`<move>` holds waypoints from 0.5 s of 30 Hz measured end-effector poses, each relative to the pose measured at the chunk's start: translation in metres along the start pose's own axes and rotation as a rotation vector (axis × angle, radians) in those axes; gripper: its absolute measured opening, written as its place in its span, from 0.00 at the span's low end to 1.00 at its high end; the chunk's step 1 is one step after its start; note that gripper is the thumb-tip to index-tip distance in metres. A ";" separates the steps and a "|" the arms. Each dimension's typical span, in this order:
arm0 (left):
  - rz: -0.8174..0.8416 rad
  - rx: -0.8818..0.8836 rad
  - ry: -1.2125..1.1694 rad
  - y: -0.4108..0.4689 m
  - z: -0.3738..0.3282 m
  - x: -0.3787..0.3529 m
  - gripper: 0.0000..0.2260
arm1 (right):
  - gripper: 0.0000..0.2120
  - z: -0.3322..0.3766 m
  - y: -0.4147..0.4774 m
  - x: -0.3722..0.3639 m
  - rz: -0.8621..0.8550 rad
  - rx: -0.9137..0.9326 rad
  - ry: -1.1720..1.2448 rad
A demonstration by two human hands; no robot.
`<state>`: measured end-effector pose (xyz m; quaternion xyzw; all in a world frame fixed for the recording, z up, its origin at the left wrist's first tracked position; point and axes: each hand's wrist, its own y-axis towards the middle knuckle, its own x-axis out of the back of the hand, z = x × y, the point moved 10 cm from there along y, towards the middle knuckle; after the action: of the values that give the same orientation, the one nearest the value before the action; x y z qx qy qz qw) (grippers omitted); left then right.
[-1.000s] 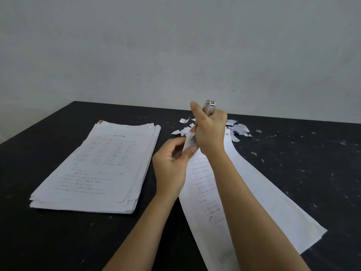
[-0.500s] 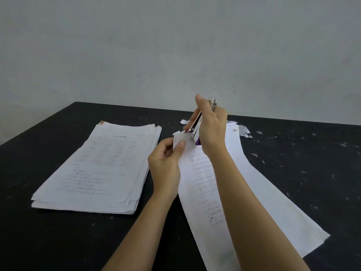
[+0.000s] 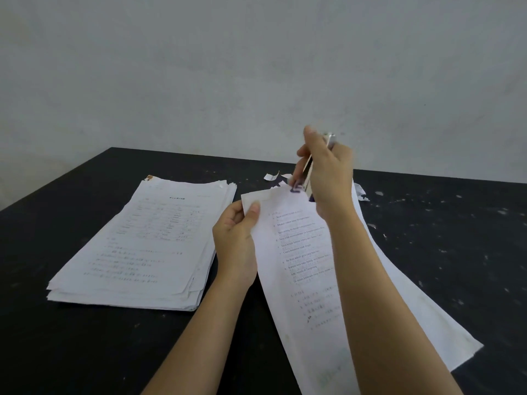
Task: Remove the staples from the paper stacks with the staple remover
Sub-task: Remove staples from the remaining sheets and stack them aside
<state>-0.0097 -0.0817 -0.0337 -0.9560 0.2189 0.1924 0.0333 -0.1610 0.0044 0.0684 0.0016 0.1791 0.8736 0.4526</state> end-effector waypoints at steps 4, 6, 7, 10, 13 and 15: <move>0.006 0.020 -0.045 0.001 0.000 0.000 0.05 | 0.15 -0.025 -0.002 -0.007 0.252 -0.150 -0.414; 0.009 0.021 -0.062 0.000 0.000 0.000 0.05 | 0.13 -0.033 -0.008 -0.011 0.331 -0.180 -0.491; 0.007 0.019 -0.066 0.000 0.000 0.001 0.05 | 0.12 -0.034 -0.010 -0.011 0.352 -0.190 -0.498; 0.018 0.002 -0.072 0.000 -0.003 0.000 0.08 | 0.03 -0.034 -0.012 -0.011 0.387 -0.201 -0.500; 0.026 -0.016 -0.092 -0.001 -0.005 -0.001 0.11 | 0.06 -0.030 -0.014 -0.008 0.433 -0.155 -0.584; 0.025 -0.028 -0.077 -0.002 -0.006 -0.002 0.12 | 0.07 -0.028 -0.018 -0.007 0.439 -0.109 -0.630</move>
<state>-0.0082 -0.0800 -0.0277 -0.9455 0.2269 0.2323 0.0259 -0.1468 -0.0002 0.0380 0.2841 -0.0202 0.9146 0.2872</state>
